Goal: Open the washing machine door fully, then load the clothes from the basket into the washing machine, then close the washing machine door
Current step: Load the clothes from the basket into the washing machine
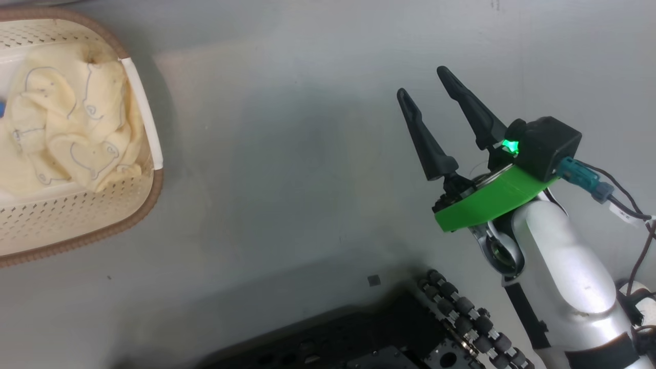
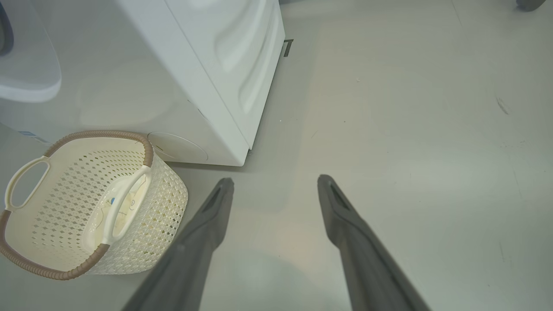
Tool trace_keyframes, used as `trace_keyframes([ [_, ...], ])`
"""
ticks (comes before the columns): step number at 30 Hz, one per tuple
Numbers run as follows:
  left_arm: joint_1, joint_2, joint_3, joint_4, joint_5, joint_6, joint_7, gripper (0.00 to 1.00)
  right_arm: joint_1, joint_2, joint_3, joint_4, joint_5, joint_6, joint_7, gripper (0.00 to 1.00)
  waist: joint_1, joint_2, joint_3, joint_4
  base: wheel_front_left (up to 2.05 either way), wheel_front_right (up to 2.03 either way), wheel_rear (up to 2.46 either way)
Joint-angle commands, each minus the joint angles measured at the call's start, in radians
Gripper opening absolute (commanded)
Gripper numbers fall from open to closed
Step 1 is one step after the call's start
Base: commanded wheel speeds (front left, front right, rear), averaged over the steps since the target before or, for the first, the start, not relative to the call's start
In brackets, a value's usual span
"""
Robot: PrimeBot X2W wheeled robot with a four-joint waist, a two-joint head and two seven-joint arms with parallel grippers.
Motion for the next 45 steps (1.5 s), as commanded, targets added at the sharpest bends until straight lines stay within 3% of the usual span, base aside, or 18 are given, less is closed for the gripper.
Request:
trace_keyframes([
  [1,-0.046,0.055,-0.009,-0.013,0.011,-0.005,-0.024,0.0,0.028,0.003,0.017,-0.027,0.009,0.0,-0.009,1.0,0.0,0.0,0.003,-0.002,0.0,0.0,0.0],
  [9,-0.05,0.038,-0.099,0.028,-0.061,-0.007,-0.064,0.0,0.024,0.003,0.016,-0.02,0.002,0.0,-0.009,1.0,0.0,0.0,-0.005,0.006,0.0,0.0,0.0],
  [10,-0.05,0.04,-0.113,0.029,-0.063,-0.007,-0.073,0.56,0.024,0.003,0.016,-0.019,0.001,0.0,-0.009,1.0,0.0,0.0,-0.007,0.008,0.0,0.0,0.0],
  [11,-0.048,0.04,-0.119,0.037,-0.074,-0.007,-0.073,1.0,0.024,0.003,0.016,-0.018,0.0,0.0,-0.009,1.0,0.0,0.0,-0.011,0.009,0.0,0.0,0.0],
  [25,0.062,0.037,-0.23,0.062,-0.191,-0.007,-0.142,1.0,0.026,0.003,-0.023,0.006,-0.049,0.0,-0.009,1.0,0.0,0.0,-0.128,0.054,0.0,0.0,0.0],
  [45,0.575,0.059,-0.364,-0.095,-0.497,-0.007,-0.199,1.0,0.115,0.003,-0.084,0.082,-0.127,0.0,-0.009,1.0,0.0,0.0,-0.529,0.179,0.0,0.0,0.0],
])
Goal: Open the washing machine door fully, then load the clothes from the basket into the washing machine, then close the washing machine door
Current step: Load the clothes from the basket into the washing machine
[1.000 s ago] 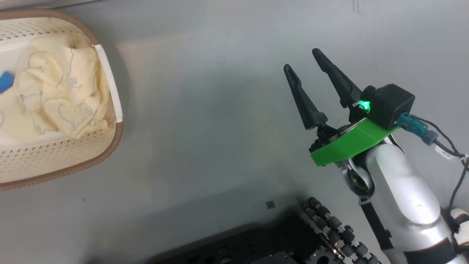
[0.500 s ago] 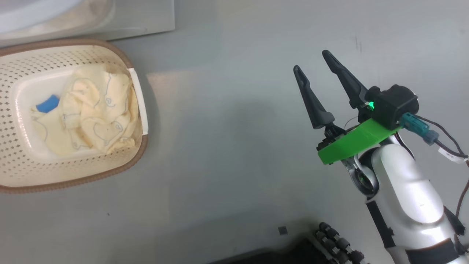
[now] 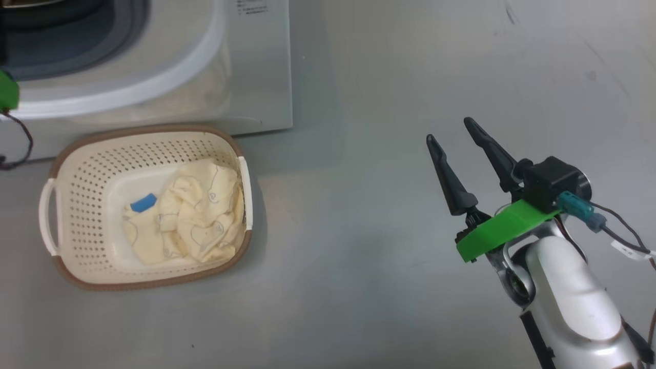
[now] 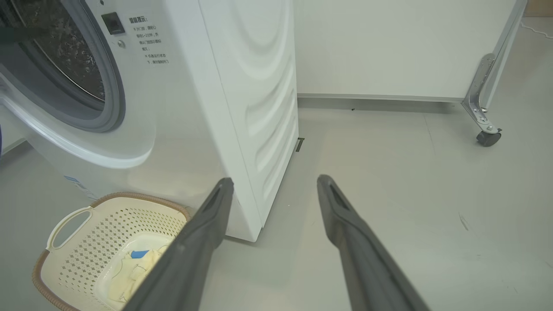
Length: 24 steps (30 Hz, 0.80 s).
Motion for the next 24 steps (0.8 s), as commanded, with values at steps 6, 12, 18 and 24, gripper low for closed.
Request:
trace_keyframes([
  [6,0.207,0.066,0.01,-0.113,-0.076,0.001,-0.033,1.0,0.073,0.003,-0.017,-0.014,-0.024,0.0,-0.009,1.0,0.0001,-0.0001,-0.211,0.063,0.0,0.0,0.0],
  [12,0.4,0.068,0.058,-0.247,-0.059,0.048,-0.044,1.0,0.12,0.003,-0.04,-0.015,-0.031,0.0,-0.009,1.0,0.0001,-0.0001,-0.308,0.079,0.0,0.0,0.0],
  [18,0.591,0.057,0.165,-0.421,-0.004,0.123,-0.044,1.0,0.155,0.003,-0.045,-0.012,-0.032,0.0,-0.009,1.0,0.0001,-0.0001,-0.366,0.086,0.0,0.0,0.0],
  [24,0.81,0.024,0.297,-0.599,0.07,0.184,-0.044,1.0,0.184,0.003,-0.048,-0.022,-0.026,0.0,-0.009,1.0,0.0001,-0.0001,-0.412,0.081,0.0,0.0,0.0],
])
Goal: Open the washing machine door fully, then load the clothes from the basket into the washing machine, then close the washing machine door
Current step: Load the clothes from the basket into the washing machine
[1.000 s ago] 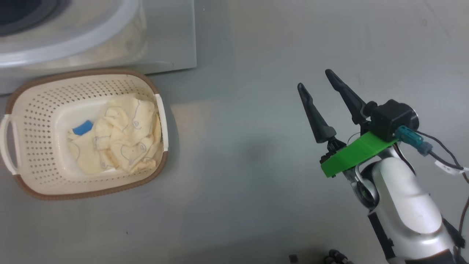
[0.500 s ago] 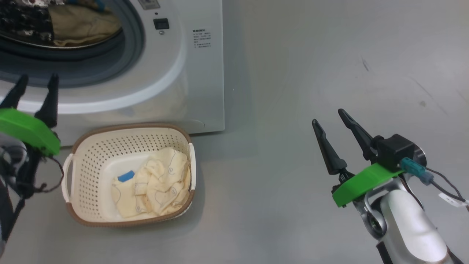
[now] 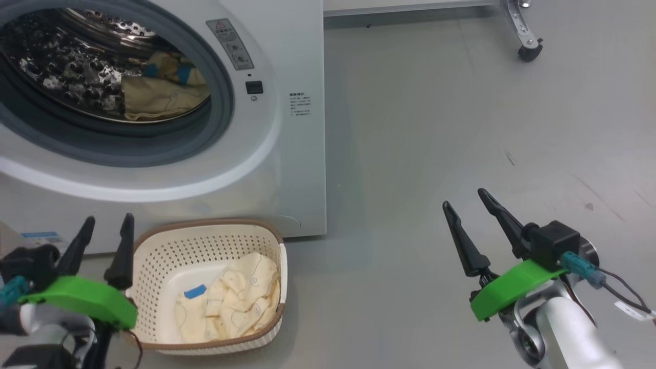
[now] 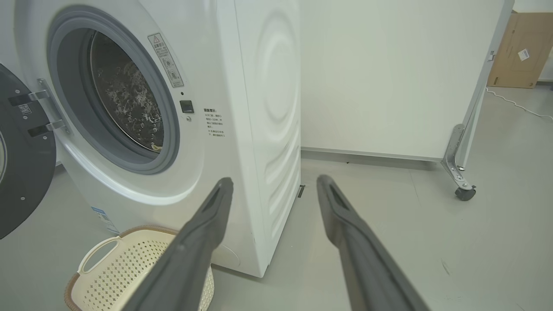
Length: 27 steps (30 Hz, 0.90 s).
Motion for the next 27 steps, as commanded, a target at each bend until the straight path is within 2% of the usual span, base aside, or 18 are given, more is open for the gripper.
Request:
trace_keyframes([
  [1,-0.03,0.031,0.062,-0.037,0.014,0.007,-0.014,1.0,-0.014,0.003,0.012,-0.035,0.0,0.0,-0.01,1.0,0.0002,-0.0001,-0.01,0.0,0.0,0.0,0.0],
  [7,0.105,-0.043,0.135,-0.133,0.105,0.028,-0.014,1.0,0.014,0.003,0.006,-0.047,0.0,0.0,-0.01,1.0,0.0002,-0.0001,-0.032,0.002,0.0,0.0,0.0],
  [13,0.179,-0.114,0.203,-0.19,0.198,0.023,-0.014,1.0,0.027,0.003,0.001,-0.055,0.004,0.0,-0.01,1.0,0.0002,-0.0001,-0.042,0.001,0.0,0.0,0.0],
  [22,0.267,-0.206,0.284,-0.218,0.295,-0.018,-0.014,1.0,0.031,0.003,0.02,-0.048,0.02,0.0,-0.01,1.0,0.0002,-0.0001,-0.066,-0.016,0.0,0.0,0.0],
  [27,0.288,-0.235,0.298,-0.209,0.346,-0.041,-0.014,1.0,0.037,0.003,0.024,-0.047,0.025,0.0,-0.01,1.0,0.0002,-0.0001,-0.077,-0.019,0.0,0.0,0.0],
])
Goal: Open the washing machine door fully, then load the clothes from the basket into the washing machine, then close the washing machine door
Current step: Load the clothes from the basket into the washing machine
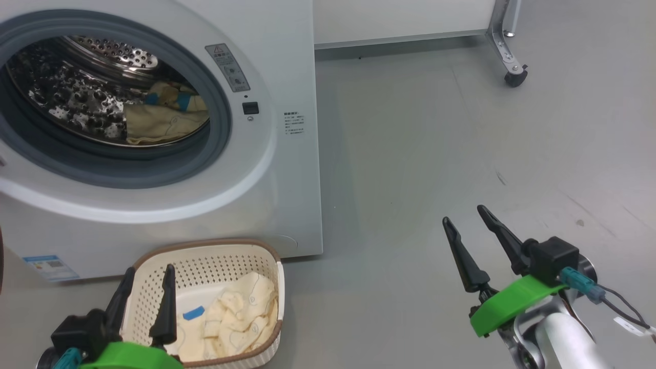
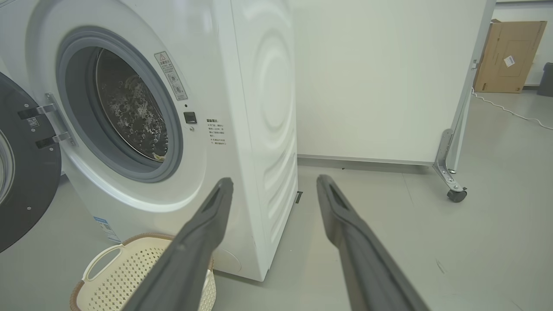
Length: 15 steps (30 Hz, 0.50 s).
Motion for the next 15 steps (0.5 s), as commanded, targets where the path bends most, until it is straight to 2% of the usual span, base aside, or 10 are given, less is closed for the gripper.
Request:
trace_keyframes([
  [1,-0.031,0.008,0.054,-0.025,0.023,-0.008,-0.014,1.0,-0.019,0.003,0.024,-0.027,0.004,0.0,-0.01,1.0,0.0001,0.0,-0.004,-0.003,0.0,0.0,0.0],
  [15,-0.013,-0.048,0.097,-0.013,0.099,-0.048,-0.014,1.0,-0.02,0.003,0.033,-0.021,0.005,0.0,-0.01,1.0,0.0001,0.0,-0.01,-0.017,0.0,0.0,0.0],
])
